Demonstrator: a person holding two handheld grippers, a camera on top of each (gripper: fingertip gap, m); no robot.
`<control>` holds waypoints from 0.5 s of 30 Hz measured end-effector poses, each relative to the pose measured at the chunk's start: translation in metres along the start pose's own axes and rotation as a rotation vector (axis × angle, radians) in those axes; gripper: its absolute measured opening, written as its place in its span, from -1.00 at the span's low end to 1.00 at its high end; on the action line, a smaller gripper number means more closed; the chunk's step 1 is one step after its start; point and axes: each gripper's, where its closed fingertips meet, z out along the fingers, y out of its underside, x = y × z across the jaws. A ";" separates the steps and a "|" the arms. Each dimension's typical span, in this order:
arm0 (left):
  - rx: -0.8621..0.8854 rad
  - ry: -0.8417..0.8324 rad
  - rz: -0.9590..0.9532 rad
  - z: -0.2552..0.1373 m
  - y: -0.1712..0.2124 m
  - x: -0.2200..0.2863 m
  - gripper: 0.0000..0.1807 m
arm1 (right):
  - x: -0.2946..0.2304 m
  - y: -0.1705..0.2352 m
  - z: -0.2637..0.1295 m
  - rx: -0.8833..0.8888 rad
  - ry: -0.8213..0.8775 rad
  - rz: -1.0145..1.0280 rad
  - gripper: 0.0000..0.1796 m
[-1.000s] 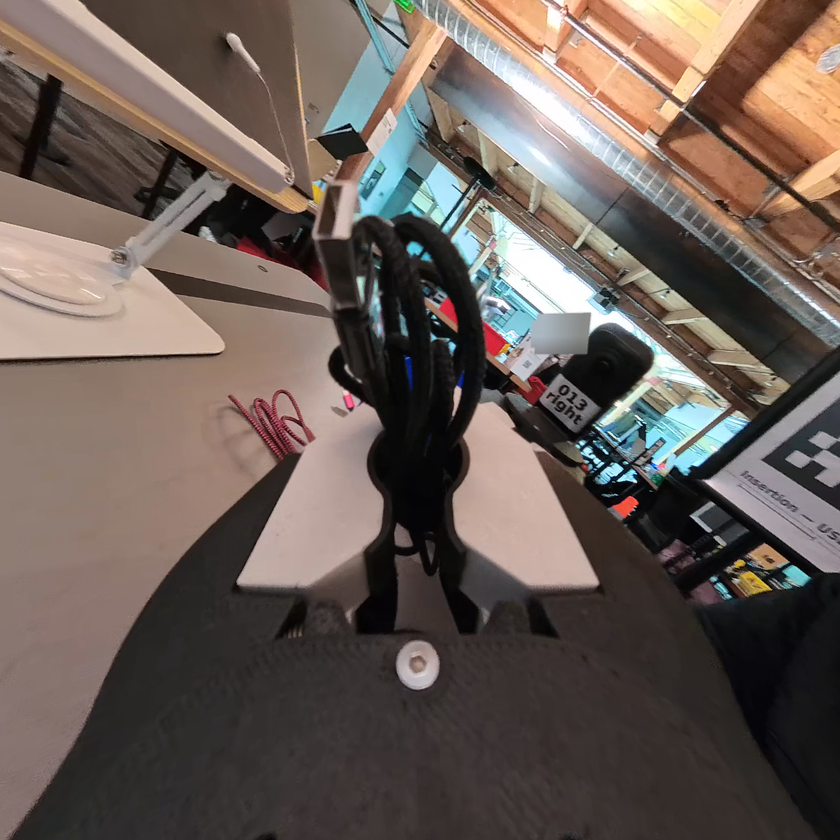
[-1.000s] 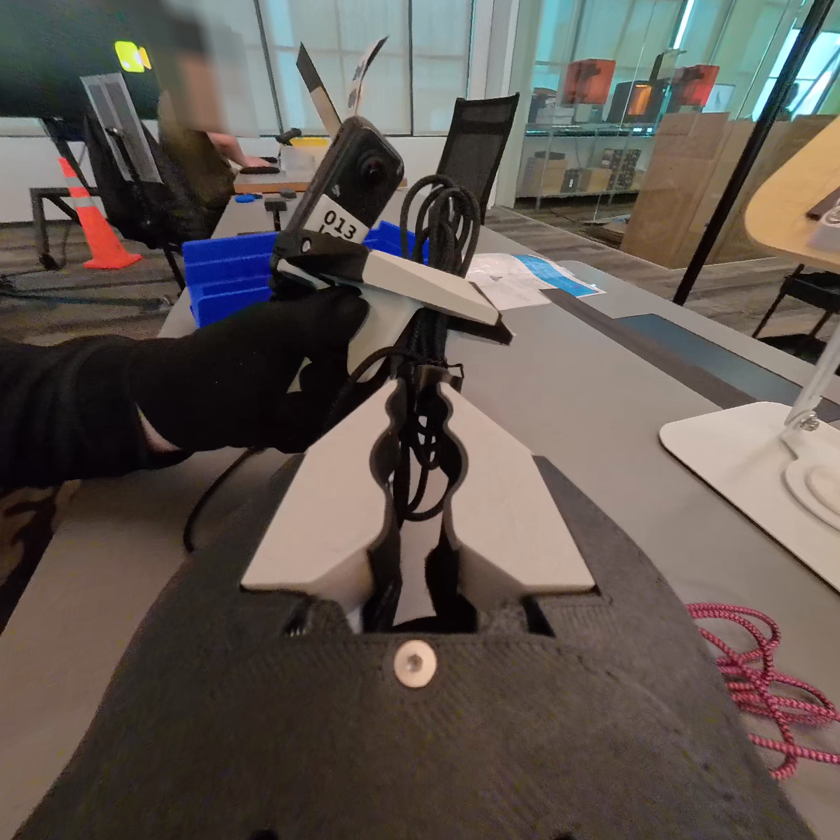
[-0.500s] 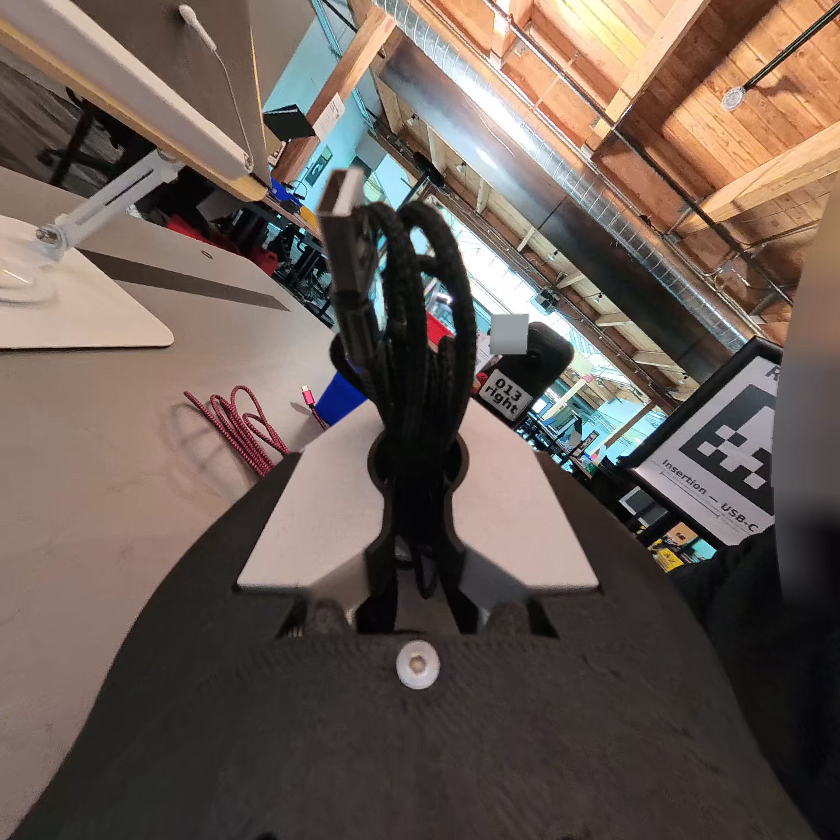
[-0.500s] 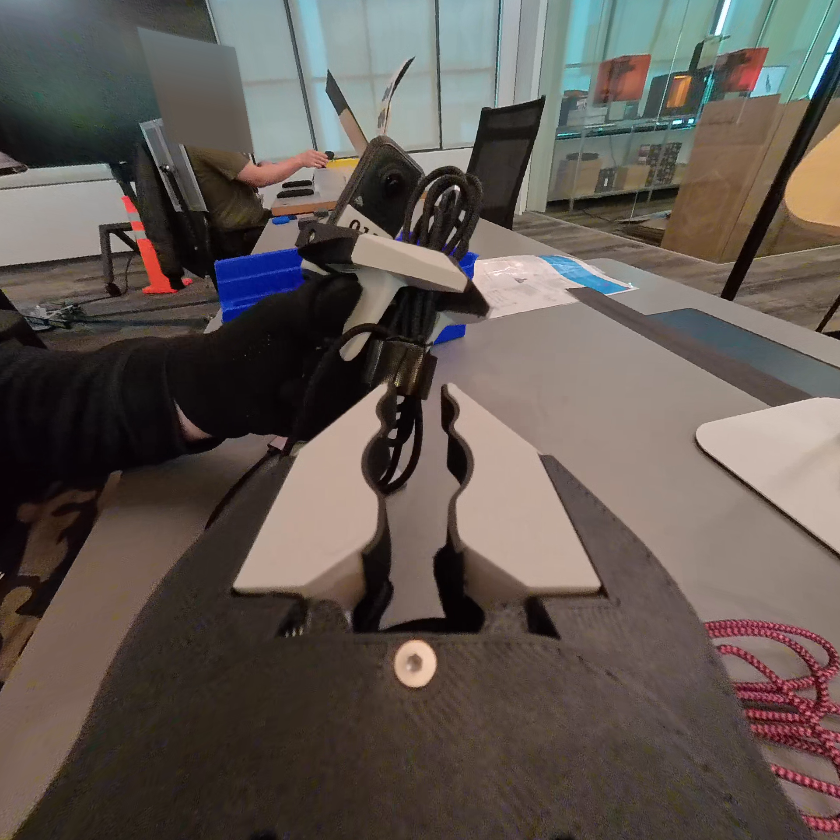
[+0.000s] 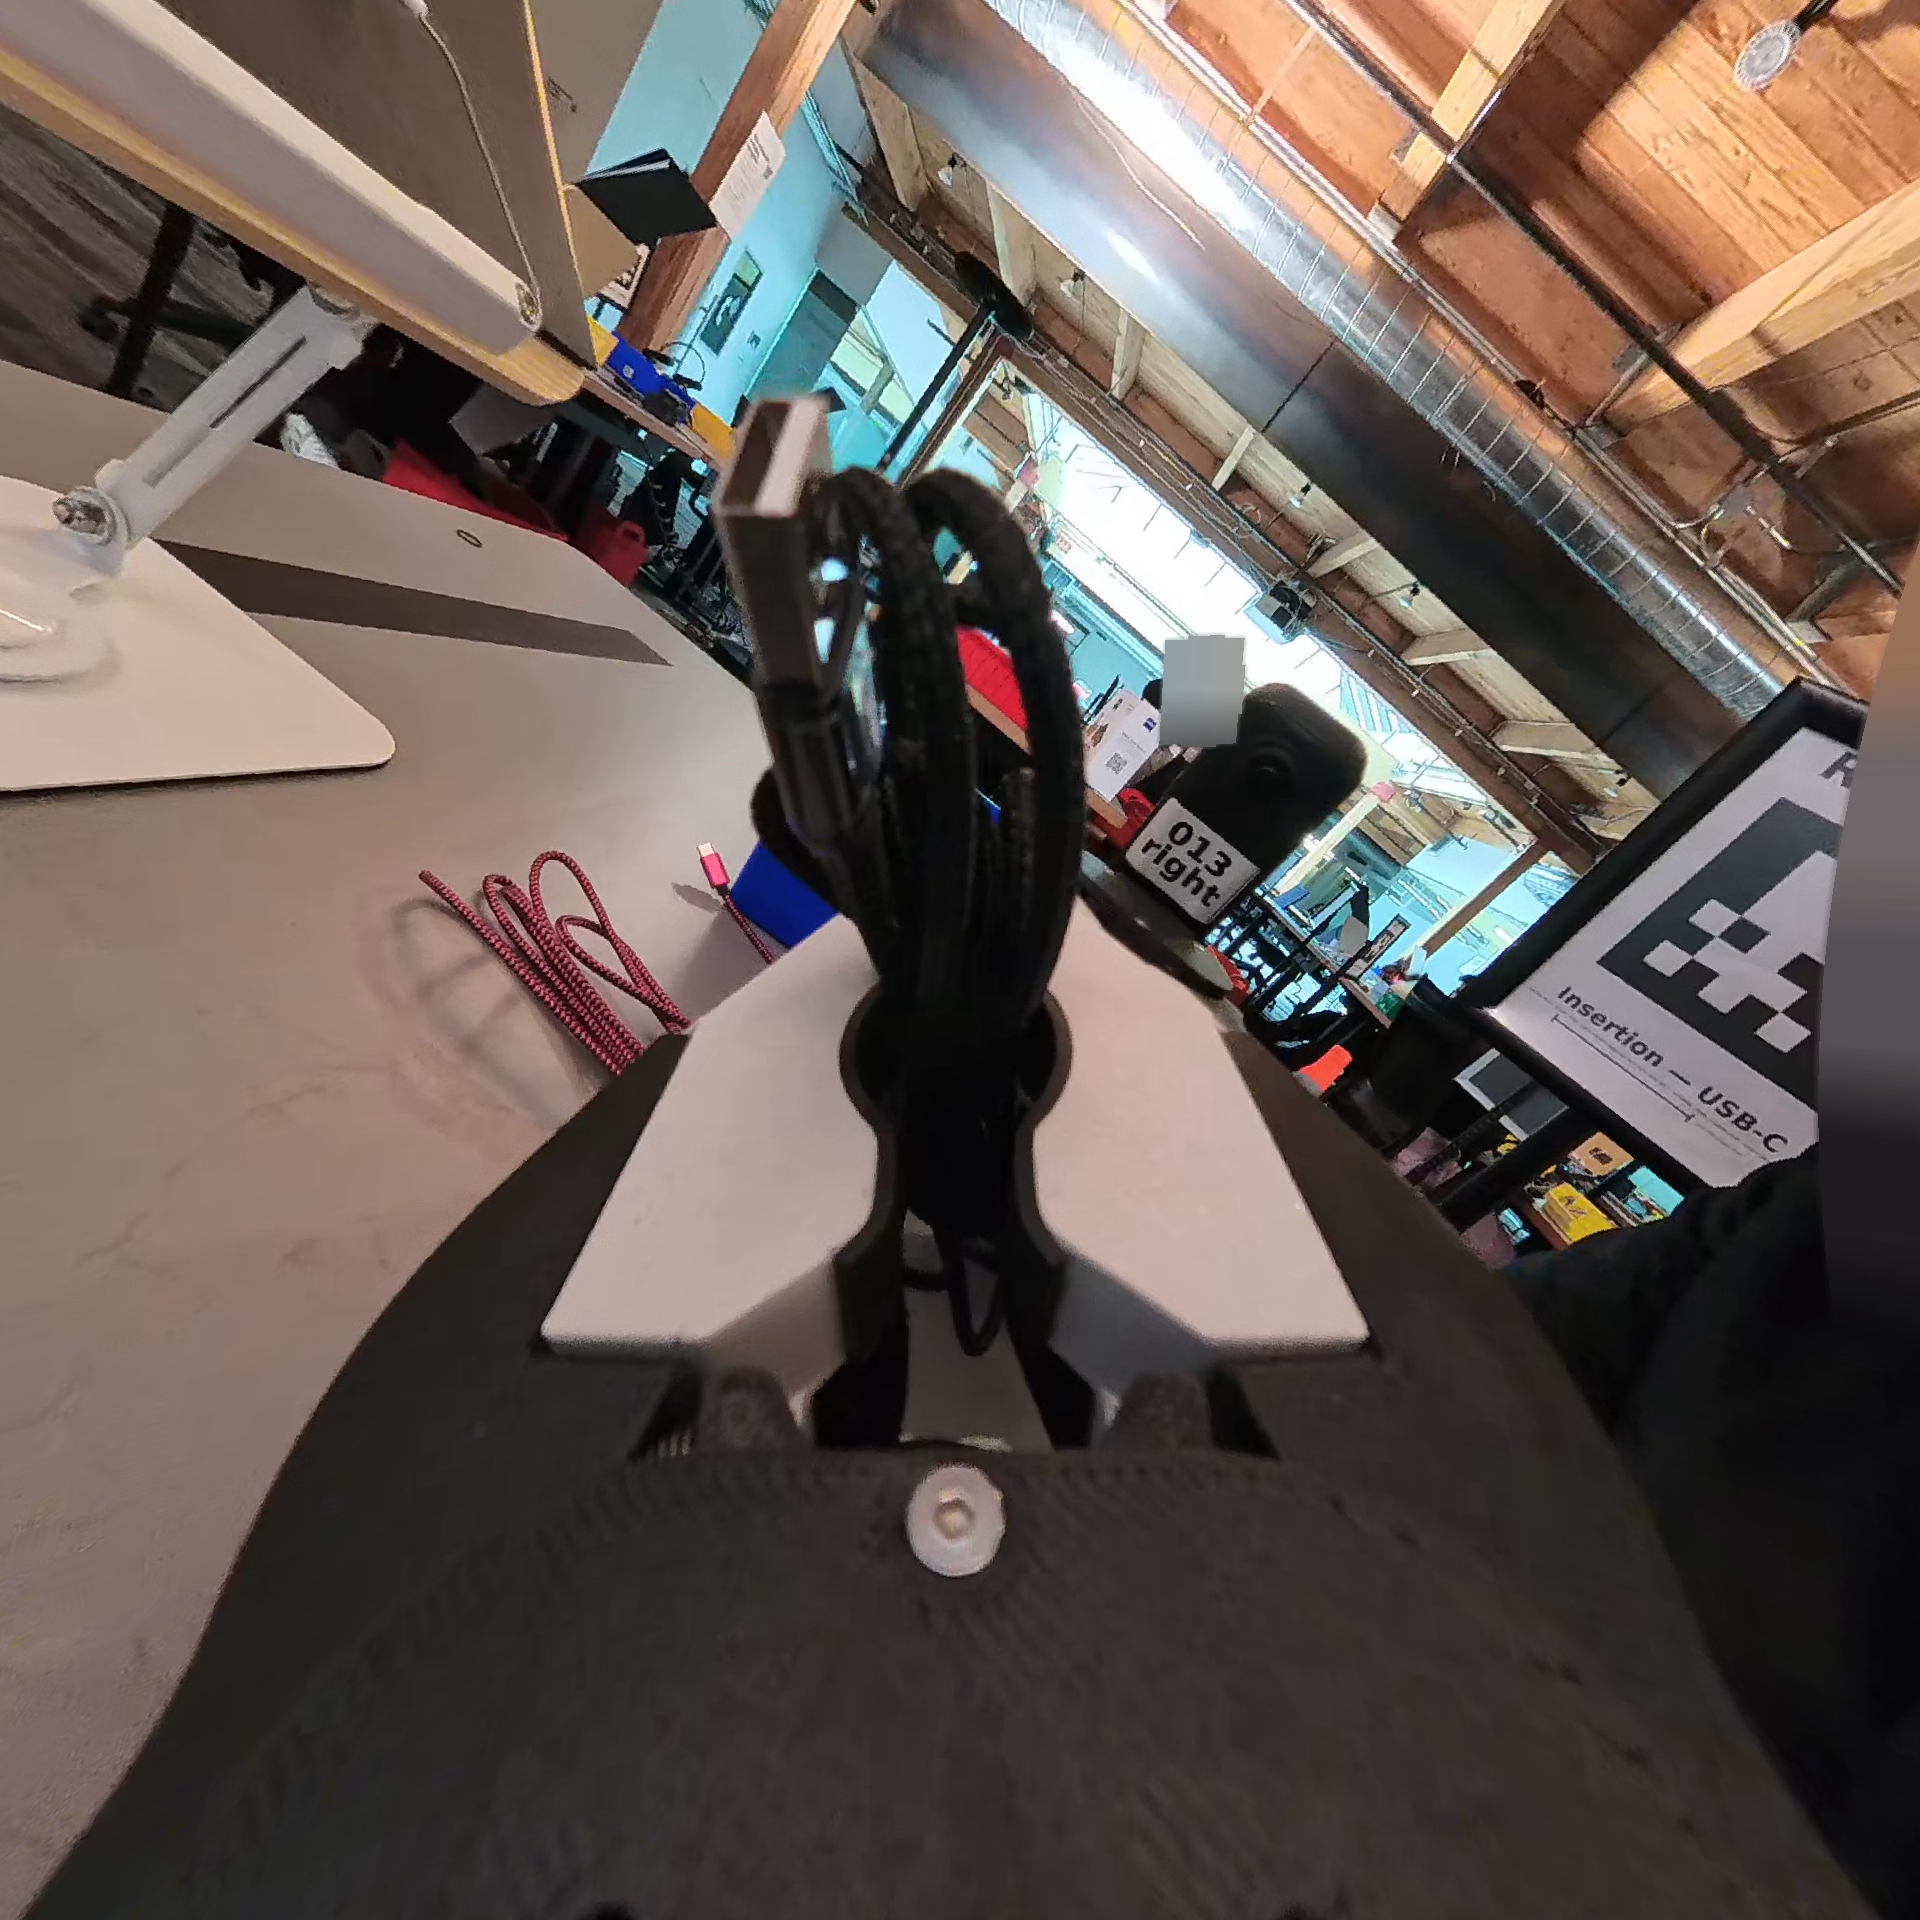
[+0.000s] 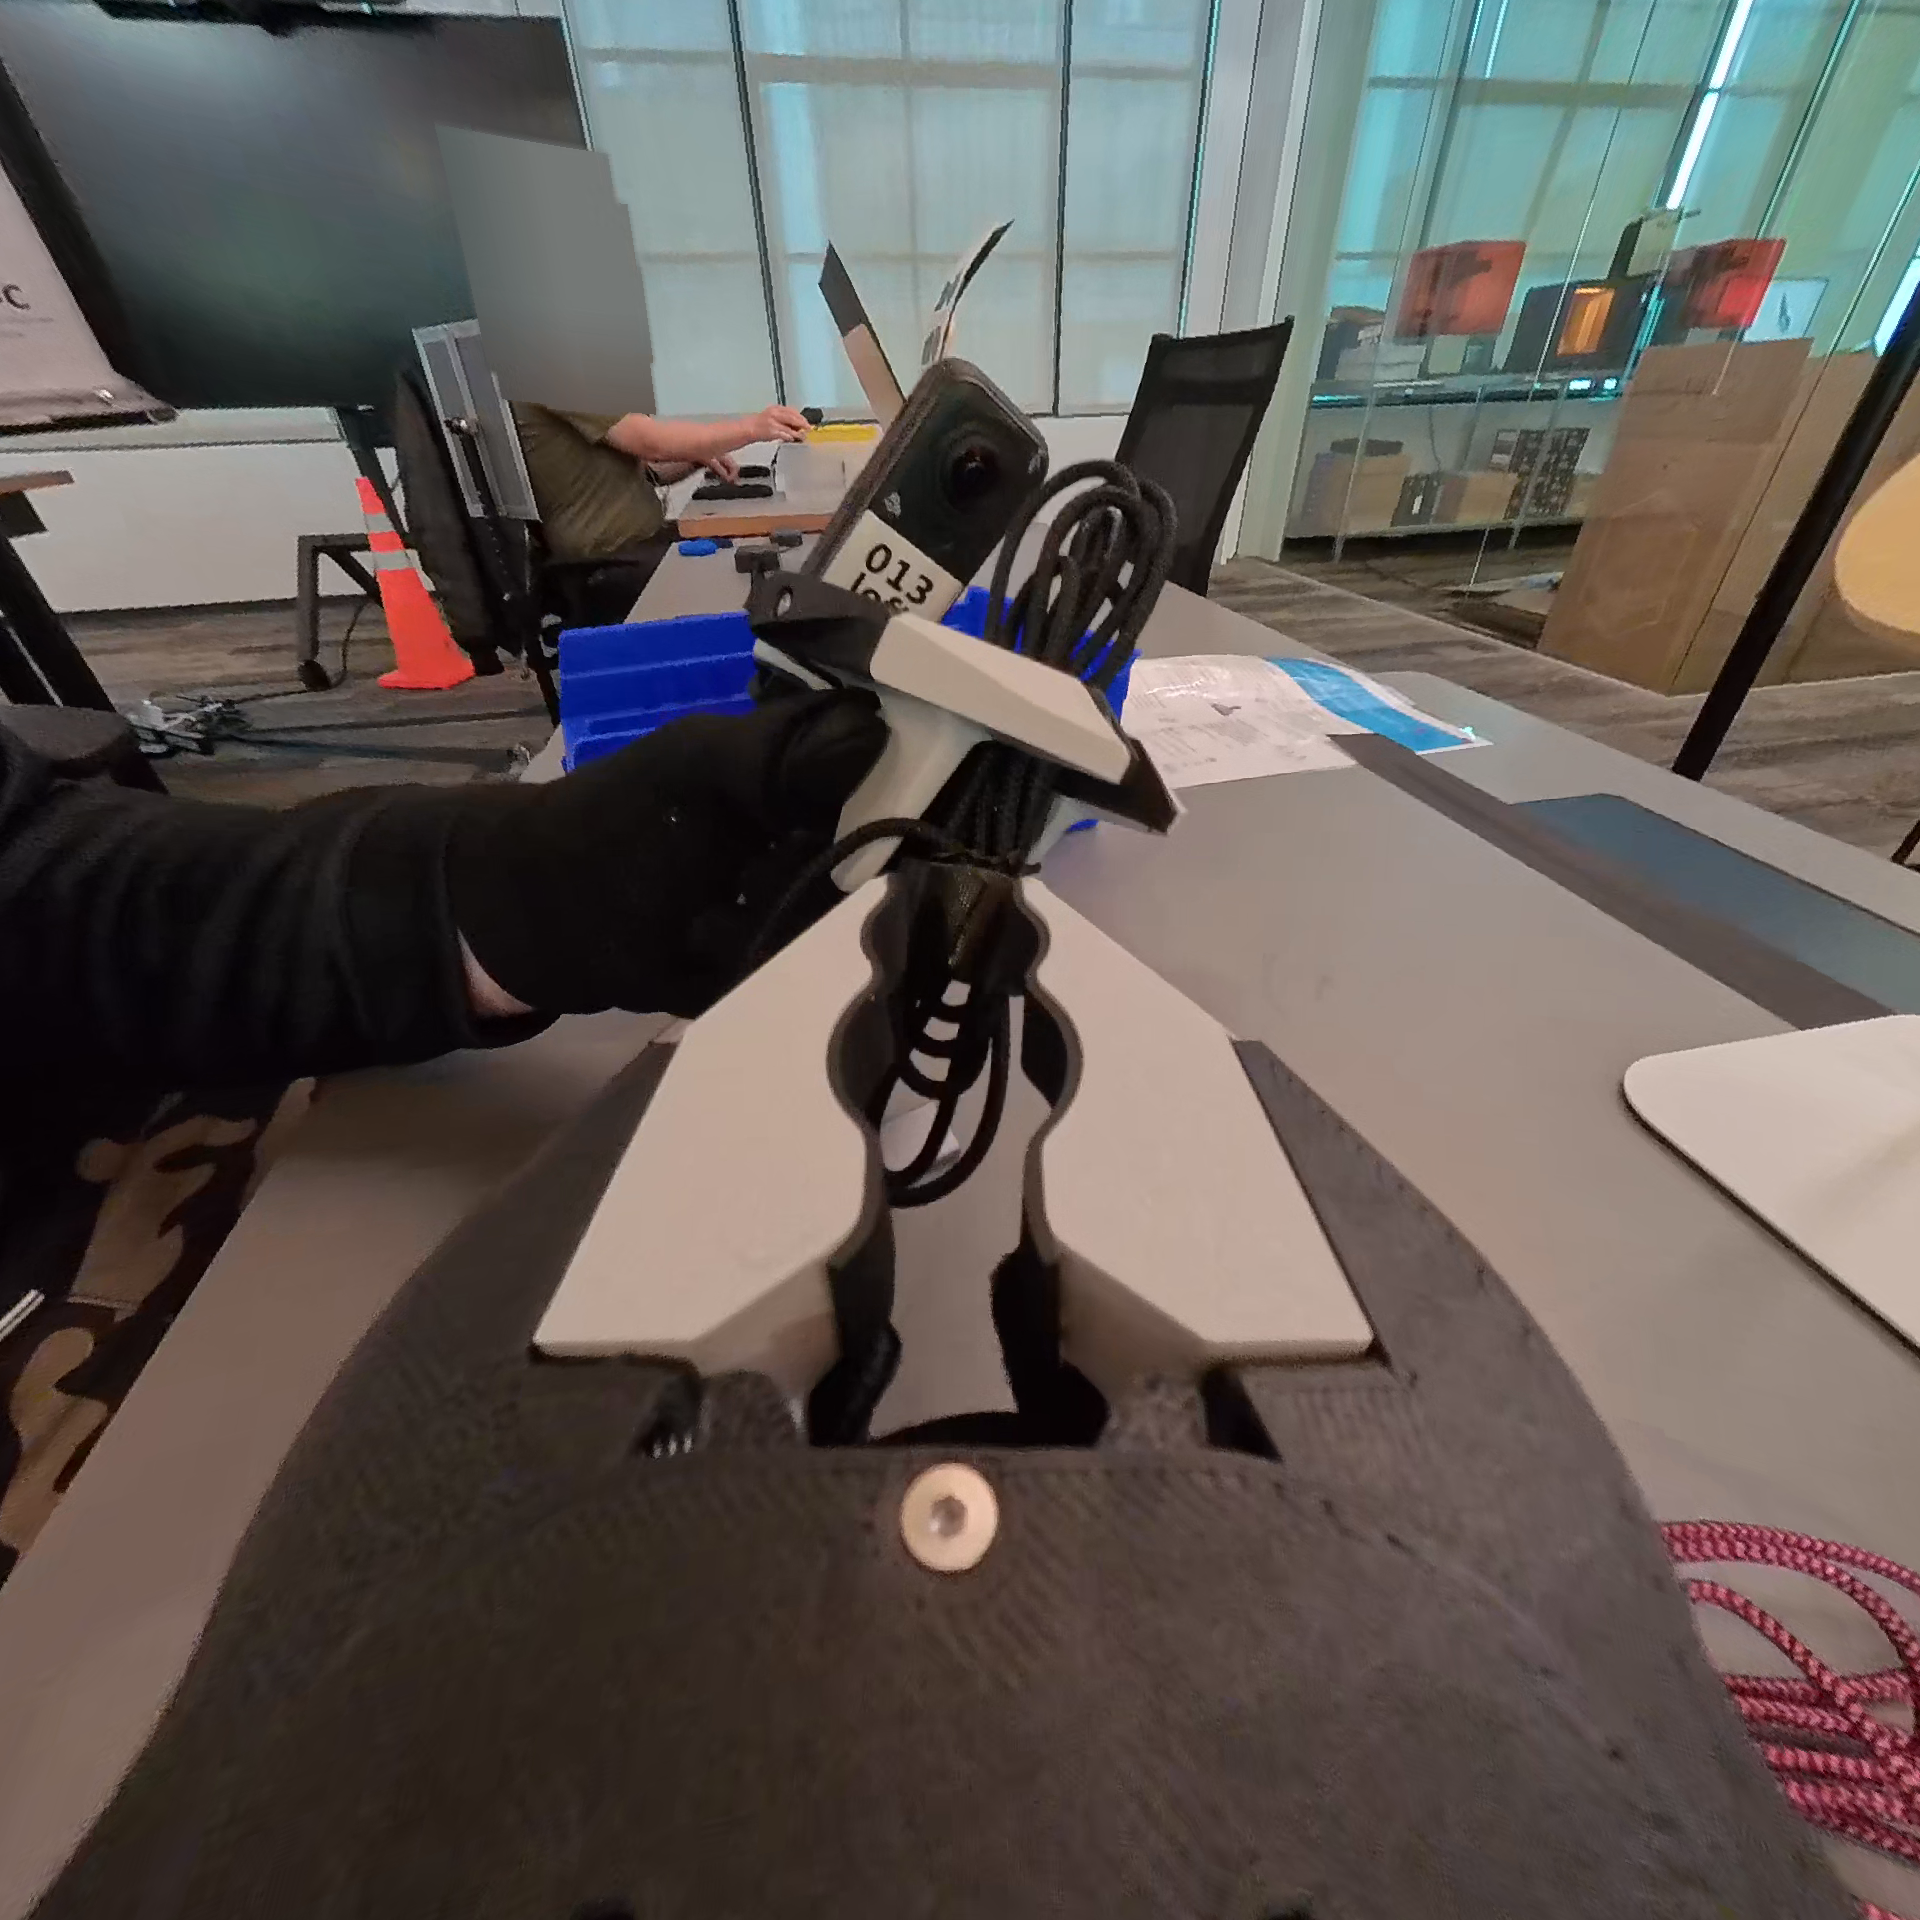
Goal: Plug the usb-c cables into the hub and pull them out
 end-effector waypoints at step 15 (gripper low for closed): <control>-0.019 -0.004 -0.009 0.002 0.004 0.000 -0.88 | 0.002 0.000 0.000 -0.005 0.037 -0.062 -0.85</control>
